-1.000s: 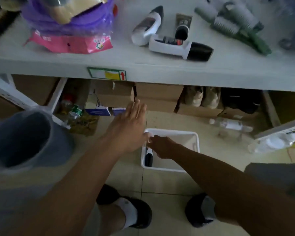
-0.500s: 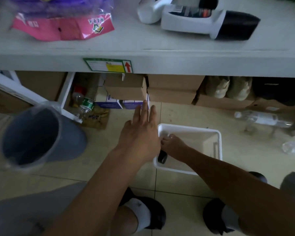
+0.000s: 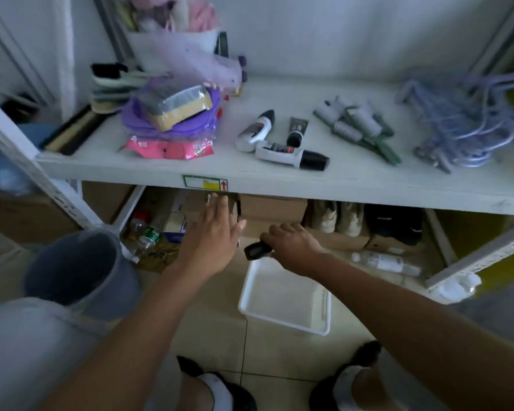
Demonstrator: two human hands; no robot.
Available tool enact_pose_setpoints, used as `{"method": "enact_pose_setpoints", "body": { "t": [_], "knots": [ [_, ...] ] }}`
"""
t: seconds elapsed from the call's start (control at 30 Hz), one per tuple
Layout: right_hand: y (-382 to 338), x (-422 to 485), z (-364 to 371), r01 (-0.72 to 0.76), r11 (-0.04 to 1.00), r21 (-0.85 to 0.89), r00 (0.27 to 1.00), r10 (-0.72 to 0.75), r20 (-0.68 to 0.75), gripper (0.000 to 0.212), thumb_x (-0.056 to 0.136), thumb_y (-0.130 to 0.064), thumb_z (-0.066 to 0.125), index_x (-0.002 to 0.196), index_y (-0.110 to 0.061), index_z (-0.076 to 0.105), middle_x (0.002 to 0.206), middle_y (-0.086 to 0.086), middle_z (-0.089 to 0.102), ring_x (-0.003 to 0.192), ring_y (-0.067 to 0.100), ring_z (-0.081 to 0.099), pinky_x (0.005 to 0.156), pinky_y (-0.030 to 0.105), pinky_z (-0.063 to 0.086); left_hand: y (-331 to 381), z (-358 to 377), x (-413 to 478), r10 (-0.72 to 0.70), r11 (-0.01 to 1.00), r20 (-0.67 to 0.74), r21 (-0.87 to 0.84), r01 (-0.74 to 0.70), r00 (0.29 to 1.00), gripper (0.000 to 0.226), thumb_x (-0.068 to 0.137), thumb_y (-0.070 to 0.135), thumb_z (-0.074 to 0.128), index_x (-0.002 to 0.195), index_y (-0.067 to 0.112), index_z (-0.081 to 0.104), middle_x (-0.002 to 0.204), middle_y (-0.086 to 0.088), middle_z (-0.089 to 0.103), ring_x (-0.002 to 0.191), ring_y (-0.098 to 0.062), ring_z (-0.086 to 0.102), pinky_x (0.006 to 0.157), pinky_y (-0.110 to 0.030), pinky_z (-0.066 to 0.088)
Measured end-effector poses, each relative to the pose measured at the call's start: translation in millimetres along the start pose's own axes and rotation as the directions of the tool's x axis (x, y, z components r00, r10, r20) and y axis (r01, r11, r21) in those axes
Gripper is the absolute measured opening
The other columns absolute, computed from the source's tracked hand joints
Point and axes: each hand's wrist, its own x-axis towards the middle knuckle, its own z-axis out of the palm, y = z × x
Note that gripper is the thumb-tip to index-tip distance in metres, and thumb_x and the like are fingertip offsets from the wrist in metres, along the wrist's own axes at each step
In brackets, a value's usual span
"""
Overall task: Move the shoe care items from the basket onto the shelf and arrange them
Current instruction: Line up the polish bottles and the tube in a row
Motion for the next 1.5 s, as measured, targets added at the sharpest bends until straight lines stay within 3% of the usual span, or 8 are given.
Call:
{"method": "enact_pose_setpoints", "body": {
  "t": [0.17,0.23,0.37,0.57,0.7,1.0,1.17,1.5],
  "knots": [
    [9.3,-12.5,-90.3,-0.057,0.998,-0.023,0.993,0.054,-0.107,0.039,0.09,-0.045,0.06,0.123,-0.025,0.054,0.113,0.001,0.061,0.104,0.025,0.061,0.089,0.039,0.046,14.8,-19.0,-30.0,0.036,0.997,-0.151,-0.068,-0.046,0.988,0.078,0.102,0.056,0.018,0.158,0.003,0.018,0.163,-0.021,0.023,0.148,-0.038,0.029,0.114,-0.054,0.035],
    [12.2,-16.7,-119.6,-0.072,0.996,-0.05,0.991,0.066,-0.113,0.042,0.092,-0.046,0.055,0.127,-0.024,0.051,0.114,0.002,0.06,0.103,0.025,0.059,0.089,0.039,0.045,22.3,-23.8,-38.8,0.049,0.998,-0.151,-0.03,-0.054,0.987,0.081,0.101,0.06,0.009,0.159,0.003,0.015,0.165,-0.021,0.019,0.148,-0.039,0.028,0.114,-0.053,0.034],
    [20.0,-22.3,-167.6,-0.117,0.989,-0.088,0.985,0.105,-0.134,0.041,0.09,-0.046,0.053,0.124,-0.022,0.05,0.113,0.003,0.06,0.104,0.026,0.06,0.088,0.04,0.043,37.6,-51.0,-48.6,0.073,0.994,-0.204,-0.07,-0.089,0.976,0.073,0.104,0.053,0.025,0.16,0.009,0.008,0.168,-0.015,0.008,0.153,-0.03,0.019,0.118,-0.045,0.028],
    [34.4,-17.5,-206.2,-0.202,0.97,-0.137,0.972,0.181,-0.153,0.048,0.09,-0.039,0.054,0.135,-0.023,0.047,0.119,0.004,0.059,0.107,0.026,0.058,0.089,0.039,0.044,41.4,-92.2,-38.9,0.099,0.993,-0.264,-0.041,-0.113,0.959,0.073,0.105,0.053,0.027,0.16,0.011,0.006,0.169,-0.014,0.003,0.154,-0.028,0.014,0.116,-0.046,0.031],
    [39.4,-4.4,-202.4,-0.262,0.955,-0.136,0.962,0.247,-0.117,0.05,0.093,-0.038,0.058,0.139,-0.026,0.045,0.123,0.004,0.057,0.111,0.027,0.055,0.087,0.037,0.047,37.6,-95.1,-31.7,0.089,0.995,-0.273,-0.028,-0.1,0.958,0.075,0.104,0.056,0.025,0.16,0.013,0.003,0.169,-0.012,0.002,0.155,-0.026,0.013,0.118,-0.045,0.03],
    [47.1,49.3,-158.4,-0.388,0.919,-0.075,0.918,0.378,-0.117,0.04,0.092,-0.019,0.063,0.129,-0.03,0.05,0.12,0.004,0.052,0.111,0.027,0.047,0.06,0.034,0.042,25.2,-70.7,15.8,0.109,0.994,-0.213,0.042,-0.102,0.971,0.087,0.094,0.071,0.017,0.161,0.017,0.002,0.169,-0.011,-0.004,0.155,-0.027,0.008,0.119,-0.047,0.026],
    [64.6,75.3,-136.0,-0.375,0.927,0.011,0.913,0.371,-0.169,0.044,0.1,-0.037,0.049,0.14,-0.024,0.036,0.13,0.009,0.044,0.119,0.03,0.042,0.072,0.041,0.055,21.2,-68.8,45.8,0.148,0.987,-0.249,0.092,-0.129,0.957,0.085,0.096,0.069,0.016,0.161,0.016,0.0,0.169,-0.012,-0.005,0.156,-0.027,0.004,0.124,-0.046,0.02],
    [73.4,89.8,-122.5,-0.423,0.906,0.02,0.897,0.422,-0.134,0.076,0.092,-0.018,0.057,0.155,-0.022,0.014,0.153,0.015,0.023,0.133,0.034,0.029,0.088,0.043,0.051,29.9,-66.1,66.2,0.195,0.981,-0.279,0.067,-0.184,0.94,0.079,0.101,0.064,0.02,0.161,0.016,-0.002,0.169,-0.012,-0.005,0.156,-0.027,0.001,0.125,-0.045,0.012]
  ]
}}
